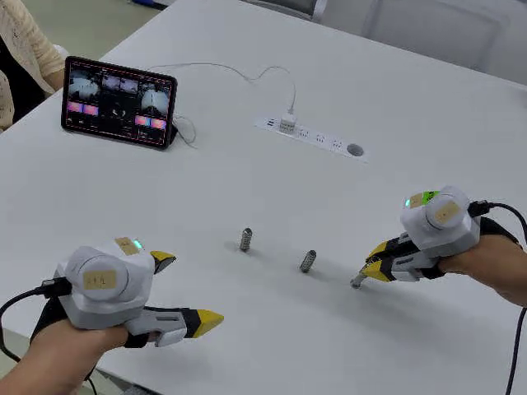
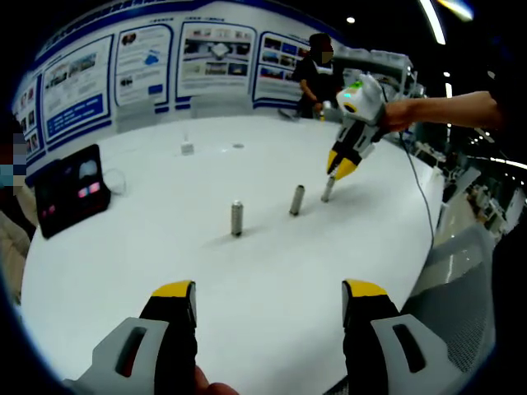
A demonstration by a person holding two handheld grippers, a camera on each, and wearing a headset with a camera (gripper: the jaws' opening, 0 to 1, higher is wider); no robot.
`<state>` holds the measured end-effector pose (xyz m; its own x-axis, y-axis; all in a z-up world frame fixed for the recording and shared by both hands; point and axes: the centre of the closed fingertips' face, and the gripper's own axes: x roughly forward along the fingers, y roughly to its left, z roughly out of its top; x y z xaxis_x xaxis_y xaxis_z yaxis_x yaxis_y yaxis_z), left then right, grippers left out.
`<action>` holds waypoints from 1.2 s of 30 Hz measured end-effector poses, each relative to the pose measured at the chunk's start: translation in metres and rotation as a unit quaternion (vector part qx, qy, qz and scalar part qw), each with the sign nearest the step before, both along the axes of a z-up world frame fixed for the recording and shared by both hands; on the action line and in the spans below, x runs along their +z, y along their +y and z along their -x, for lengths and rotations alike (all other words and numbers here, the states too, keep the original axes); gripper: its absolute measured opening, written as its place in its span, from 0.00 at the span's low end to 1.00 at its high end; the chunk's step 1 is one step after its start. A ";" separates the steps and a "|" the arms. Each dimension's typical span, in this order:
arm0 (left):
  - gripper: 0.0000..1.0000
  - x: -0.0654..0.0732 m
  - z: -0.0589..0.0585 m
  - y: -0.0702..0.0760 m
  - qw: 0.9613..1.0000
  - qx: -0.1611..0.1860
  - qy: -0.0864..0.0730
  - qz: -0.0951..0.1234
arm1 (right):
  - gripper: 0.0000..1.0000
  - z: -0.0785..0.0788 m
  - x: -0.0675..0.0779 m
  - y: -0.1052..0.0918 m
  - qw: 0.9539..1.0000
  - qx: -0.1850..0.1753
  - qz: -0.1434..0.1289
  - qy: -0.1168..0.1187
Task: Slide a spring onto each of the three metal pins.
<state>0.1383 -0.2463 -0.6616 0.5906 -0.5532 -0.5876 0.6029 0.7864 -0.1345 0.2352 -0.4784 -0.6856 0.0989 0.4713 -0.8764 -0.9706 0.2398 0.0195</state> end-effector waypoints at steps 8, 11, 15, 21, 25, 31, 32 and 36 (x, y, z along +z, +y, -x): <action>0.73 0.001 0.000 0.002 1.000 0.003 0.001 -0.002 | 0.13 0.001 -0.011 -0.002 1.000 0.012 0.009 0.003; 0.73 0.000 0.001 0.001 1.000 0.002 0.002 -0.002 | 0.13 0.001 -0.014 -0.001 1.000 0.015 0.012 0.005; 0.73 0.000 0.003 -0.001 1.000 0.002 0.003 -0.001 | 0.13 0.002 -0.020 0.000 1.000 0.020 0.017 0.007; 0.73 0.002 0.002 -0.002 1.000 0.001 0.000 -0.002 | 0.13 0.002 -0.030 0.000 0.999 0.026 0.025 0.008; 0.73 0.005 0.000 -0.001 1.000 0.001 -0.003 -0.003 | 0.13 0.002 -0.034 0.001 0.999 0.026 0.025 0.010; 0.73 0.008 -0.001 0.001 1.000 0.001 -0.006 -0.004 | 0.14 0.003 -0.037 0.002 0.999 0.023 0.024 0.013; 0.73 0.009 -0.002 0.001 1.000 0.001 -0.007 -0.004 | 0.16 0.004 -0.038 0.002 0.999 0.024 0.025 0.013; 0.73 0.010 -0.003 0.001 1.000 0.002 -0.008 -0.003 | 0.22 0.006 -0.037 0.002 0.999 0.018 0.021 0.017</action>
